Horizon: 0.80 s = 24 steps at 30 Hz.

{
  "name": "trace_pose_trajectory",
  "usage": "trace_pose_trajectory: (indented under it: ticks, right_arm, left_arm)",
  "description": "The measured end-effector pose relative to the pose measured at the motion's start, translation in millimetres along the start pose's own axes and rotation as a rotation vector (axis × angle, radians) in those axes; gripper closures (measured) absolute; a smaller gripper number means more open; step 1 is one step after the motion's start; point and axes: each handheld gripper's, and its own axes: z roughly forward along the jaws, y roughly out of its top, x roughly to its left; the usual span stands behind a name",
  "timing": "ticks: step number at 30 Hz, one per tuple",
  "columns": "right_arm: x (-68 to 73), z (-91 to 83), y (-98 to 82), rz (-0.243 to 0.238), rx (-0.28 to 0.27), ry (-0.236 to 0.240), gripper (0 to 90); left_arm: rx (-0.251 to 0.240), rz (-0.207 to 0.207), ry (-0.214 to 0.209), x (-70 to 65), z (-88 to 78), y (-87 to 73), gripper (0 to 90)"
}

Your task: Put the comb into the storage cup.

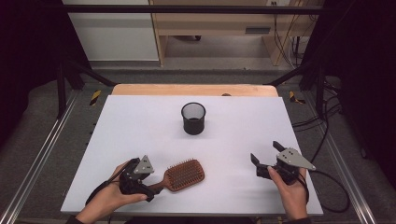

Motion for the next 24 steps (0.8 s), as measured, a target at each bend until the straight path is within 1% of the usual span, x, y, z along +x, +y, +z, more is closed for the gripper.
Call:
trace_pose_trajectory:
  ticks: [4,7,13,20,22,24]
  right_arm:
    - [-0.1,0.2,-0.2,0.0,0.002,0.001,6.4]
    - [0.2,0.7,-0.4,0.0,0.005,0.004,6.4]
    - [0.7,1.2,-0.6,-0.004,0.008,0.009,6.4]
    - [0.8,1.5,-0.7,0.001,0.009,0.009,6.4]
    - [0.6,1.8,-0.8,0.001,0.01,0.008,6.5]
    - [0.7,1.8,-0.8,0.001,0.01,0.009,6.4]
  left_arm:
    - [0.007,-0.002,-0.018,-0.5,2.2,-1.9,18.9]
    - [0.016,0.003,-0.023,-0.9,3.6,-1.9,21.3]
    - [0.037,0.008,-0.036,-2.5,6.8,1.5,25.6]
    - [0.064,0.015,-0.045,-2.1,9.3,2.6,36.8]
    - [0.058,0.002,-0.044,-1.3,9.0,2.5,41.1]
    - [0.059,-0.007,-0.057,-0.8,8.8,2.8,43.7]
